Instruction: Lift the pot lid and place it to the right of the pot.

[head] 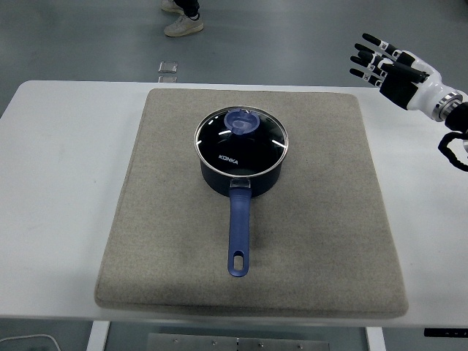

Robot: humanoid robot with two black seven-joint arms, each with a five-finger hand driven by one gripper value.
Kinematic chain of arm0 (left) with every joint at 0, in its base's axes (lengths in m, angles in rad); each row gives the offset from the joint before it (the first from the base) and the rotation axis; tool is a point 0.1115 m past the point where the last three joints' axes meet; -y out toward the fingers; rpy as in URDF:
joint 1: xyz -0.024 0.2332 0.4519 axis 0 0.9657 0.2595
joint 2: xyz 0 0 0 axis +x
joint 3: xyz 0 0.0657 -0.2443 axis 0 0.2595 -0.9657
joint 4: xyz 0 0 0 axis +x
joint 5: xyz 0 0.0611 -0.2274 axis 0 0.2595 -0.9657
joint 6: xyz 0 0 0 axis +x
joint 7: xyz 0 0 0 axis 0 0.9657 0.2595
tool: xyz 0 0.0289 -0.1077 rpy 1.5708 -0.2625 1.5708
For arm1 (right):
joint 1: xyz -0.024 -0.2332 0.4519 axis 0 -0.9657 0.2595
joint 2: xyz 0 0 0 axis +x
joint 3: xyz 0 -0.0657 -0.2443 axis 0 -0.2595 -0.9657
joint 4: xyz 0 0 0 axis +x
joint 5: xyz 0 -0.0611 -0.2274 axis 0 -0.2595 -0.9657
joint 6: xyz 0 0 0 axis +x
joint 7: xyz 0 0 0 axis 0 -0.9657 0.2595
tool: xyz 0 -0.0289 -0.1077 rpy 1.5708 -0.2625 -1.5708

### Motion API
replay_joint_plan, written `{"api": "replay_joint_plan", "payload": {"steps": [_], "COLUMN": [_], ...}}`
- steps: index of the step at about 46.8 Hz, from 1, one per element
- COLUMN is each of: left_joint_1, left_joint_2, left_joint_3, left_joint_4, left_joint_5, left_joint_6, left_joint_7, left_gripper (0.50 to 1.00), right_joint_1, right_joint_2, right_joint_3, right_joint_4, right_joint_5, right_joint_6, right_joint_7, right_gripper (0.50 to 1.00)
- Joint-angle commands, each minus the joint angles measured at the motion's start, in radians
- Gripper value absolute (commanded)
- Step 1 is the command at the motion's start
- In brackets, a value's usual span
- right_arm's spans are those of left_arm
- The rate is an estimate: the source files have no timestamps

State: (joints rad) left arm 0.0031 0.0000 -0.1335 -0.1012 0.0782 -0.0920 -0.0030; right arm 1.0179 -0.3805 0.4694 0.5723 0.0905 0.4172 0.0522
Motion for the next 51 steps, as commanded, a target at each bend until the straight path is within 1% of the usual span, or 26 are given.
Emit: {"api": "replay_joint_plan", "payload": {"steps": [1,31,33,39,48,51], "left_joint_1": [0.0,0.0,-0.002,0.0,-0.002,-0.002], "left_joint_2": [0.0,0.0,0.0,0.0,0.0,0.0], "left_joint_3": [0.0,0.0,0.0,0.0,0.0,0.0], "left_joint_4": [-0.002,0.0,0.001,0.0,0.0,0.001], "left_joint_5": [0.0,0.0,0.0,0.0,0.0,0.0], "left_joint_6": [0.0,0.0,0.0,0.0,0.0,0.0], "left_joint_7": [0.0,0.0,0.0,0.0,0.0,0.0], "left_gripper": [1.0,1.0,1.0,1.0,1.0,1.0], "right_joint_1": [-0.001,0.001,0.002,0.005,0.025,0.027], "right_joint_2": [0.0,-0.004,-0.005,-0.006,-0.014,-0.014], "right_joint_3": [0.0,-0.012,-0.017,-0.017,-0.015,-0.015], "right_joint_4": [0.0,0.0,0.0,0.0,0.0,0.0], "right_joint_5": [0.0,-0.017,-0.018,-0.02,-0.02,-0.021], "right_joint_6": [-0.002,-0.003,-0.008,-0.057,-0.028,-0.028], "right_joint_7": [0.0,-0.003,-0.006,-0.006,-0.005,-0.002], "right_gripper": [0.924,0.924,0.924,0.924,0.921,0.921]}}
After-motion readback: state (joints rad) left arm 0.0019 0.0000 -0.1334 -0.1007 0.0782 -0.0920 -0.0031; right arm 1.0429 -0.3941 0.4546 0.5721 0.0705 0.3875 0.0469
